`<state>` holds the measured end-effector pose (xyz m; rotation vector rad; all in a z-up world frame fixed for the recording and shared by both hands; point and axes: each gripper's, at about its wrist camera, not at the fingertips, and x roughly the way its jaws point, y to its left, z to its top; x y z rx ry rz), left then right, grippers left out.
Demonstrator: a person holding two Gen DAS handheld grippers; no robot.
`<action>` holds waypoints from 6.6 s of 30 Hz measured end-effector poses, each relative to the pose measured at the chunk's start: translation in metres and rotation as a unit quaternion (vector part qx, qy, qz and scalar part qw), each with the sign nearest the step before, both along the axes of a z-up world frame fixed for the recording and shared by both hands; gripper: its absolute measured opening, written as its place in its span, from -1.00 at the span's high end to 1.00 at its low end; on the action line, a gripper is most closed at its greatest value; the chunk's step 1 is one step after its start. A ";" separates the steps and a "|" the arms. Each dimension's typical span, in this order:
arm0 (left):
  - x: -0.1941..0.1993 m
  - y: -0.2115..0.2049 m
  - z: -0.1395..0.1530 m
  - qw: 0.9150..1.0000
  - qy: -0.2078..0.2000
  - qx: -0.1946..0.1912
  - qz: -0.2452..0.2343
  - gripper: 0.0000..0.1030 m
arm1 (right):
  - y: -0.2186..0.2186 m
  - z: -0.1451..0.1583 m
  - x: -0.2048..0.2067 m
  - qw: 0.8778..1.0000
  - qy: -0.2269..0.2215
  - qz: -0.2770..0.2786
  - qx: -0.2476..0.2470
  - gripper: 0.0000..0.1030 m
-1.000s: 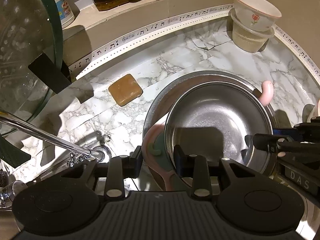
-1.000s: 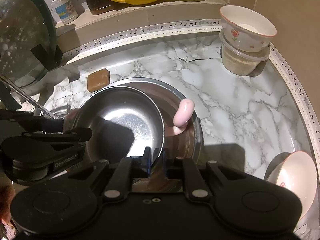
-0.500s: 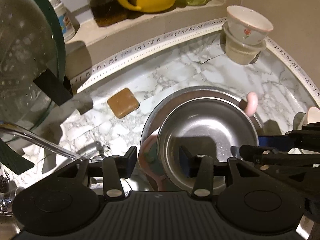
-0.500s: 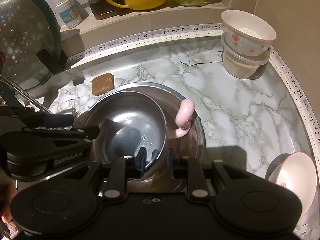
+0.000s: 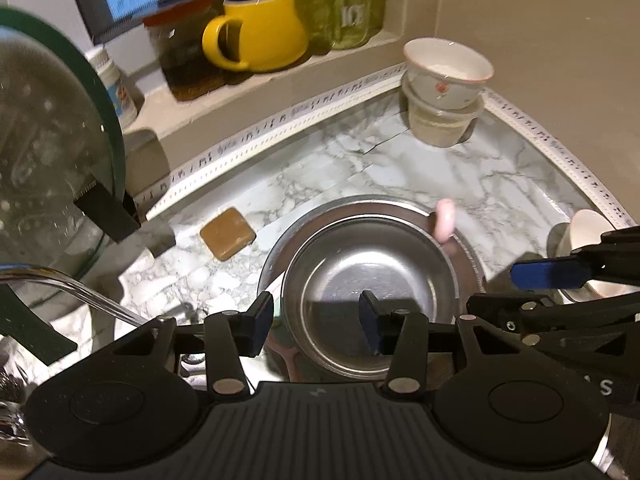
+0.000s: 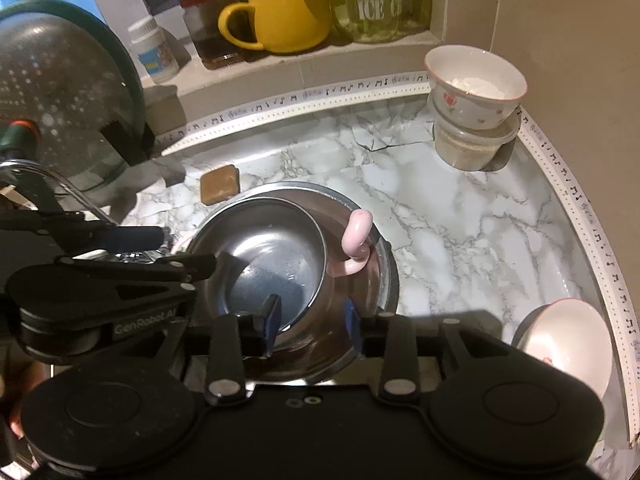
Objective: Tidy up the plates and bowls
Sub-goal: 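Move both grippers to the white flower-print bowl on the counter, then close both grippers on the rim of the white flower bowl, then lift the white bowl with both grippers and carry it over the pot, then lower the white bowl into the pink-handled pot and open both grippers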
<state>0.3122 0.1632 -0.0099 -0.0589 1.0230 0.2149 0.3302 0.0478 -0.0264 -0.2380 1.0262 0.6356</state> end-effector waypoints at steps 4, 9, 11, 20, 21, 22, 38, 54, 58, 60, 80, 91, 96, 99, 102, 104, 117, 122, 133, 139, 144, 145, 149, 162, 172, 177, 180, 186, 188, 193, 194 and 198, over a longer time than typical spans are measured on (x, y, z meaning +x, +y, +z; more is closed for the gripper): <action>-0.006 -0.013 0.012 1.000 -0.013 0.004 -0.018 0.11 | -0.017 0.011 -0.008 1.000 -0.008 -0.004 0.012 0.17; -0.013 -0.034 0.026 0.998 -0.032 0.005 -0.045 0.11 | -0.045 0.022 -0.016 0.999 -0.020 -0.018 0.023 0.00; -0.015 -0.043 0.031 0.998 -0.040 0.002 -0.055 0.07 | -0.056 0.027 -0.021 0.999 -0.024 -0.025 0.025 -0.05; -0.016 -0.090 0.041 0.991 -0.071 -0.011 -0.115 -0.28 | -0.105 0.038 -0.037 0.997 -0.050 -0.057 0.009 -0.29; -0.015 -0.095 0.040 0.990 -0.072 -0.014 -0.119 -0.28 | -0.110 0.039 -0.039 0.997 -0.053 -0.062 0.008 -0.38; -0.014 -0.099 0.040 0.990 -0.072 -0.017 -0.123 -0.32 | -0.115 0.039 -0.040 0.996 -0.055 -0.066 0.007 -0.44; 0.045 -0.149 -0.005 0.982 -0.058 -0.058 -0.171 -0.58 | -0.195 0.012 -0.026 0.988 -0.046 -0.147 0.005 -0.65; 0.126 -0.191 -0.061 0.983 -0.009 -0.075 -0.167 -0.58 | -0.228 -0.051 0.039 0.975 -0.007 -0.222 0.000 -0.41; 0.129 -0.195 -0.068 0.983 -0.007 -0.077 -0.169 -0.55 | -0.223 -0.061 0.047 0.974 -0.002 -0.228 -0.005 -0.26; 0.131 -0.198 -0.071 0.981 -0.004 -0.077 -0.175 -0.36 | -0.221 -0.062 0.049 0.973 0.000 -0.229 -0.007 -0.23; 0.138 -0.198 -0.086 0.979 0.019 -0.108 -0.174 0.67 | -0.215 -0.073 0.058 0.974 0.003 -0.227 -0.022 0.55; 0.129 -0.203 -0.082 0.980 0.011 -0.100 -0.170 0.83 | -0.214 -0.073 0.055 0.973 -0.016 -0.226 -0.035 0.73; 0.119 -0.198 -0.073 0.982 -0.003 -0.105 -0.159 0.83 | -0.211 -0.067 0.051 0.974 -0.029 -0.221 -0.038 0.74; 0.113 -0.196 -0.066 0.982 -0.014 -0.105 -0.155 0.83 | -0.208 -0.060 0.046 0.974 -0.039 -0.219 -0.039 0.74; 0.108 -0.192 -0.058 0.983 -0.018 -0.105 -0.149 0.83 | -0.206 -0.054 0.044 0.975 -0.045 -0.213 -0.036 0.75; 0.105 -0.190 -0.051 0.984 -0.020 -0.102 -0.144 0.83 | -0.204 -0.050 0.042 0.977 -0.047 -0.207 -0.035 0.75; 0.069 -0.145 0.010 0.990 -0.051 -0.090 -0.101 0.84 | -0.166 0.003 0.021 0.984 -0.078 -0.156 -0.020 0.76; 0.046 -0.114 0.029 0.993 -0.063 -0.075 -0.070 0.84 | -0.134 0.021 0.011 0.988 -0.087 -0.125 -0.011 0.76; 0.003 -0.039 0.048 0.996 -0.074 -0.039 -0.005 0.83 | -0.052 0.041 -0.011 0.994 -0.099 -0.051 0.009 0.76; -0.007 -0.008 0.040 0.997 -0.064 -0.036 0.022 0.82 | -0.019 0.034 -0.016 0.995 -0.091 -0.023 0.010 0.76; -0.005 0.013 0.023 0.998 -0.041 -0.042 0.035 0.82 | 0.003 0.020 -0.013 0.997 -0.076 -0.011 0.000 0.76; -0.003 0.017 0.019 0.998 -0.036 -0.045 0.037 0.81 | 0.008 0.017 -0.011 0.997 -0.072 -0.008 -0.004 0.76; 0.003 0.029 0.002 0.998 -0.017 -0.051 0.033 0.81 | 0.021 0.003 -0.002 0.998 -0.054 -0.002 -0.019 0.76; 0.021 0.043 -0.028 0.998 0.019 -0.053 0.011 0.78 | 0.044 -0.026 0.010 0.998 -0.025 0.004 -0.063 0.74; 0.024 0.040 -0.036 0.999 0.029 -0.038 -0.003 0.76 | 0.047 -0.037 0.012 0.997 -0.015 0.006 -0.072 0.73; 0.026 0.040 -0.037 0.999 0.029 -0.032 -0.004 0.75 | 0.046 -0.039 0.013 0.998 -0.010 0.006 -0.068 0.72; 0.027 0.039 -0.038 0.999 0.025 -0.028 -0.005 0.74 | 0.046 -0.040 0.014 0.998 -0.003 0.008 -0.069 0.69; 0.028 0.037 -0.039 0.999 0.022 -0.022 -0.005 0.74 | 0.043 -0.040 0.016 0.998 0.019 0.006 -0.058 0.62; 0.028 0.038 -0.039 0.999 0.023 -0.023 -0.005 0.74 | 0.043 -0.040 0.016 0.998 0.023 0.007 -0.057 0.62; 0.028 0.036 -0.040 1.000 0.023 -0.017 -0.004 0.75 | 0.039 -0.038 0.020 0.998 0.048 -0.005 -0.043 0.56; 0.028 0.036 -0.040 1.000 0.023 -0.016 -0.004 0.75 | 0.037 -0.037 0.021 0.998 0.052 -0.008 -0.038 0.54; 0.029 0.036 -0.040 1.000 0.026 -0.018 -0.005 0.75 | 0.034 -0.031 0.023 0.998 0.055 -0.010 -0.028 0.48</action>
